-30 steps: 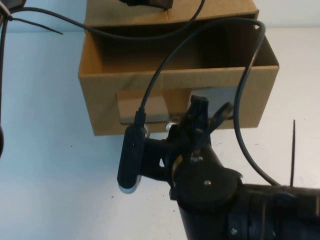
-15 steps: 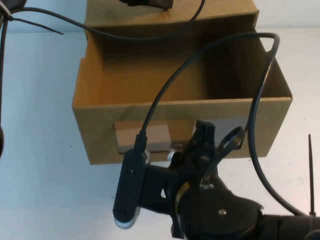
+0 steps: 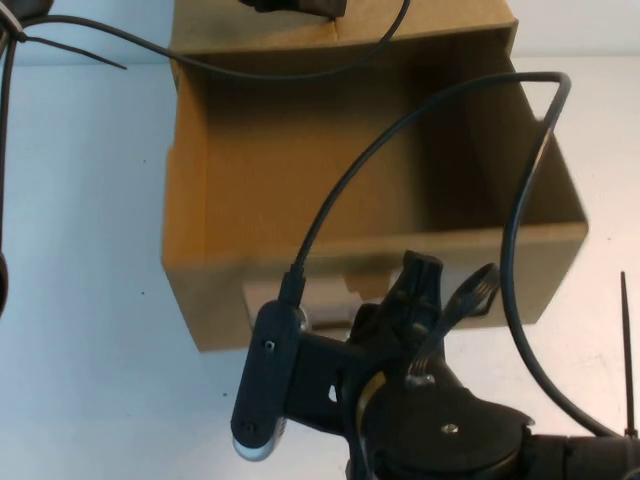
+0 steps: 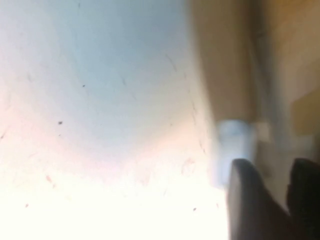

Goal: Open the shoe box
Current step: 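Pull the top drawer of the cardboard box fully open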

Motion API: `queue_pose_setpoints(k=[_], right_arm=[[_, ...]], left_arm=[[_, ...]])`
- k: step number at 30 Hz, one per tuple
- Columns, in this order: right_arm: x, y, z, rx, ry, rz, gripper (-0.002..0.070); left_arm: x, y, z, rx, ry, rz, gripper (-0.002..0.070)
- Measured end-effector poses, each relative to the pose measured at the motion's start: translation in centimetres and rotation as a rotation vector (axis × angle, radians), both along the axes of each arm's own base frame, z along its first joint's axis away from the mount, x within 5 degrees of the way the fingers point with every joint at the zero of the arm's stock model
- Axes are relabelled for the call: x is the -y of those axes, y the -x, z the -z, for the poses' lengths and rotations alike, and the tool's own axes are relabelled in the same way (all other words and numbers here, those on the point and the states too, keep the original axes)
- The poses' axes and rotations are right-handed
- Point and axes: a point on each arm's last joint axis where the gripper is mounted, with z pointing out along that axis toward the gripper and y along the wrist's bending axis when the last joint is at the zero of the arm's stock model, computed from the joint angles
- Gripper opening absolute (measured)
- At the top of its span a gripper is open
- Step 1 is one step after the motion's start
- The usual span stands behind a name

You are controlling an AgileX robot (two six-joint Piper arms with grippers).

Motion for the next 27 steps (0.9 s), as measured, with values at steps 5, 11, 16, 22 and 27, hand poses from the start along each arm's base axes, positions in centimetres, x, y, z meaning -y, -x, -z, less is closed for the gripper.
queue_pose_setpoints(k=[5,11,16,22,27], right_arm=[[0.5,0.4,-0.4,-0.045,-0.033,0.02,0.0302],[1.9,1.8,-2.9,-0.077,-0.136,0.003,0.0332],[3.7,3.6,-5.5,-0.102,-0.246,-0.035,0.027],[6.4,3.5,-8.3,-0.02,-0.318,0.029,0.0062],[8.0,2.5,-9.8,0.056,-0.354,0.08,-0.0003]], left_arm=[[0.0,0.0,0.0,-0.001,0.002,0.001,-0.0006],[0.0,0.1,-0.2,0.003,0.005,0.001,-0.0006],[-0.2,0.7,-1.6,0.038,0.012,0.01,-0.0005],[-1.1,3.3,-6.5,0.169,0.054,0.014,-0.0006],[-2.3,6.9,-10.9,0.294,0.078,0.03,-0.0005]])
